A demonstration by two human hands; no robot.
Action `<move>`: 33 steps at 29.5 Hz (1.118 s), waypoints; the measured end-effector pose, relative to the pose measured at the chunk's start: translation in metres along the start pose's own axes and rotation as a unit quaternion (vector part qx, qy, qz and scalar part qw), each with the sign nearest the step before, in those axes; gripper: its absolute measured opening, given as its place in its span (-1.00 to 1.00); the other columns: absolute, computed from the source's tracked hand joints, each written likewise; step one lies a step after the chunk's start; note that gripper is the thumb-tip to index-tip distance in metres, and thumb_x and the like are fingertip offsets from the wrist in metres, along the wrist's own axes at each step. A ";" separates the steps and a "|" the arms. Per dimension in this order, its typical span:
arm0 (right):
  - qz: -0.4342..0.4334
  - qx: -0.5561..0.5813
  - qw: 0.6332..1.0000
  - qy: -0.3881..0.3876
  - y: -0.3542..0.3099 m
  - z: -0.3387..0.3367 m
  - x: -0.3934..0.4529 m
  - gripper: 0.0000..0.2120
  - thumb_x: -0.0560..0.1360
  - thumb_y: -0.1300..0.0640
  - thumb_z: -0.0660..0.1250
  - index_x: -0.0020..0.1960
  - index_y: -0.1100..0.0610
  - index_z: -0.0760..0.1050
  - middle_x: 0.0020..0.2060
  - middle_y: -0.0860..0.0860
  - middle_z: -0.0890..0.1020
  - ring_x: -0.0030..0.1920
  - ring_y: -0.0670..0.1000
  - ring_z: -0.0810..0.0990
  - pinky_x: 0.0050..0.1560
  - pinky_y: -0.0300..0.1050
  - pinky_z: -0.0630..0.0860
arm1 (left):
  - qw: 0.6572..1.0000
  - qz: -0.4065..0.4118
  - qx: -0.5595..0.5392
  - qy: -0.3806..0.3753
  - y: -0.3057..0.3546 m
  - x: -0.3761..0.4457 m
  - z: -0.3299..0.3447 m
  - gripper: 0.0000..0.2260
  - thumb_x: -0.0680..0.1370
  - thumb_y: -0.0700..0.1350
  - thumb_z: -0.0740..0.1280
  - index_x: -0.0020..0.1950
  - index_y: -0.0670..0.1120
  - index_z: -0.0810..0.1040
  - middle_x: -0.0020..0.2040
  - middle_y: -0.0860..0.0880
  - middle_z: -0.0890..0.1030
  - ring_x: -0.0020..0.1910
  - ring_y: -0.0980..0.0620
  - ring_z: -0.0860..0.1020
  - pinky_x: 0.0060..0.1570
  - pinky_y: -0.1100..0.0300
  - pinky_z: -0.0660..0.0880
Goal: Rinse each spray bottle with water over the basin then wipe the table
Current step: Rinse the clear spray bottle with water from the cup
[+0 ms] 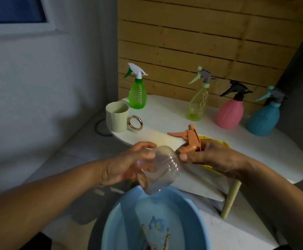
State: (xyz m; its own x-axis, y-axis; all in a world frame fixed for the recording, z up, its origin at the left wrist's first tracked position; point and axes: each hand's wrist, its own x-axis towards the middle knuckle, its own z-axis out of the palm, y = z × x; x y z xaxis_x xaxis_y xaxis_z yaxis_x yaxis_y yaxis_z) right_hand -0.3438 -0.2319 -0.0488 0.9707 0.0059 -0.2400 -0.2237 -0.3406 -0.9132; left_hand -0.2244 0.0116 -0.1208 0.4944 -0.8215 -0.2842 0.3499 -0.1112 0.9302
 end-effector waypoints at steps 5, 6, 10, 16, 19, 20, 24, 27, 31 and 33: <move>0.103 0.114 0.987 0.045 0.019 0.006 -0.001 -0.63 0.29 -0.07 0.50 0.04 0.06 0.66 -0.02 0.03 0.75 0.07 0.04 0.64 0.21 -0.03 0.41 | 0.999 0.027 -0.012 -0.020 -0.017 -0.008 0.000 -0.18 0.28 -0.14 0.67 0.45 0.19 0.40 0.38 -0.09 0.54 0.33 -0.11 0.58 0.25 -0.14 0.56; 0.121 0.132 0.982 0.058 0.021 0.008 -0.001 -0.63 0.28 -0.08 0.50 0.03 0.04 0.66 -0.04 0.02 0.75 0.04 0.02 0.63 0.18 -0.02 0.40 | 0.999 0.036 0.018 -0.007 -0.018 -0.011 0.005 -0.08 0.26 -0.16 0.67 0.49 0.23 0.31 0.40 -0.05 0.54 0.34 -0.09 0.58 0.28 -0.11 0.55; 0.056 0.139 0.987 0.065 0.016 -0.002 -0.006 -0.63 0.28 0.12 0.54 0.08 0.06 0.66 -0.03 -0.01 0.73 0.02 -0.03 0.62 0.12 -0.05 0.41 | 0.999 -0.024 -0.039 0.009 -0.007 -0.012 0.010 -0.20 0.30 0.33 0.56 0.44 0.02 0.48 0.18 -0.27 0.64 0.06 -0.22 0.67 -0.01 -0.05 0.62; 0.010 0.165 0.983 0.074 0.020 -0.014 -0.002 -0.55 0.26 0.34 0.52 0.14 0.21 0.62 -0.01 0.09 0.70 0.05 0.05 0.65 0.12 -0.13 0.60 | 0.983 -0.159 -0.090 0.007 -0.004 -0.007 -0.003 -0.20 0.48 0.53 0.12 0.24 -0.17 0.56 0.08 -0.38 0.62 -0.18 -0.16 0.60 -0.18 0.05 0.56; 0.045 0.159 0.983 0.085 0.015 -0.023 -0.003 -0.56 0.33 0.19 0.51 0.21 0.17 0.62 -0.02 0.04 0.70 0.00 0.00 0.65 0.04 -0.15 0.57 | 0.983 -0.151 -0.101 0.027 -0.006 -0.006 -0.015 -0.23 0.49 0.50 0.17 0.29 -0.16 0.52 0.13 -0.39 0.60 -0.09 -0.19 0.62 -0.12 0.02 0.60; 0.061 0.168 0.979 0.100 0.016 -0.027 -0.002 -0.55 0.35 0.14 0.50 0.23 0.17 0.61 -0.04 0.02 0.71 -0.02 -0.01 0.65 0.00 -0.15 0.54 | 0.983 -0.152 -0.096 0.033 -0.009 -0.007 -0.017 -0.24 0.48 0.49 0.21 0.31 -0.14 0.50 0.14 -0.38 0.60 -0.08 -0.19 0.62 -0.11 0.02 0.60; 0.113 0.277 0.933 0.202 0.024 -0.045 0.008 -0.60 0.46 0.13 0.48 0.25 0.26 0.58 -0.15 0.07 0.68 -0.19 -0.01 0.63 -0.16 -0.13 0.58 | 0.980 -0.166 -0.090 0.054 -0.023 -0.011 -0.025 -0.24 0.33 0.42 0.47 0.27 -0.11 0.46 0.09 -0.32 0.62 -0.08 -0.21 0.64 -0.10 0.01 0.61; 0.119 0.330 0.902 0.252 0.033 -0.049 0.018 -0.68 0.51 0.24 0.45 0.23 0.32 0.55 -0.17 0.14 0.64 -0.23 0.01 0.62 -0.33 -0.19 0.63 | 0.982 -0.150 -0.099 0.053 -0.023 -0.013 -0.031 -0.19 0.20 0.29 0.64 0.25 -0.15 0.50 0.11 -0.31 0.63 -0.01 -0.27 0.66 0.01 -0.08 0.62; 0.108 0.371 0.869 0.309 0.043 -0.052 0.029 -0.71 0.50 0.30 0.46 0.18 0.36 0.54 -0.10 0.19 0.62 -0.22 0.03 0.62 -0.33 -0.19 0.66 | 0.985 -0.131 -0.109 0.015 -0.021 -0.018 -0.041 -0.12 0.15 0.08 0.75 0.35 -0.23 0.53 0.18 -0.34 0.61 0.13 -0.35 0.63 0.18 -0.21 0.59; 0.113 0.369 0.863 0.326 0.045 -0.055 0.032 -0.80 0.50 0.30 0.47 0.07 0.35 0.55 -0.11 0.19 0.62 -0.24 0.04 0.62 -0.32 -0.18 0.67 | 0.988 -0.121 -0.097 0.003 -0.020 -0.022 -0.046 -0.12 0.14 -0.05 0.76 0.38 -0.25 0.53 0.16 -0.35 0.61 0.16 -0.37 0.62 0.23 -0.23 0.57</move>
State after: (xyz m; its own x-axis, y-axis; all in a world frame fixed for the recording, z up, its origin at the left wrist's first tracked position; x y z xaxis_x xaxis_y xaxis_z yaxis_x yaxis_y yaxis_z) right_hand -0.3183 -0.2984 -0.0797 0.6845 -0.5941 -0.4226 -0.1752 0.4287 -0.8863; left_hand -0.2056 0.0574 -0.1439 0.3815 -0.7806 -0.4951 0.6040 -0.1950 0.7728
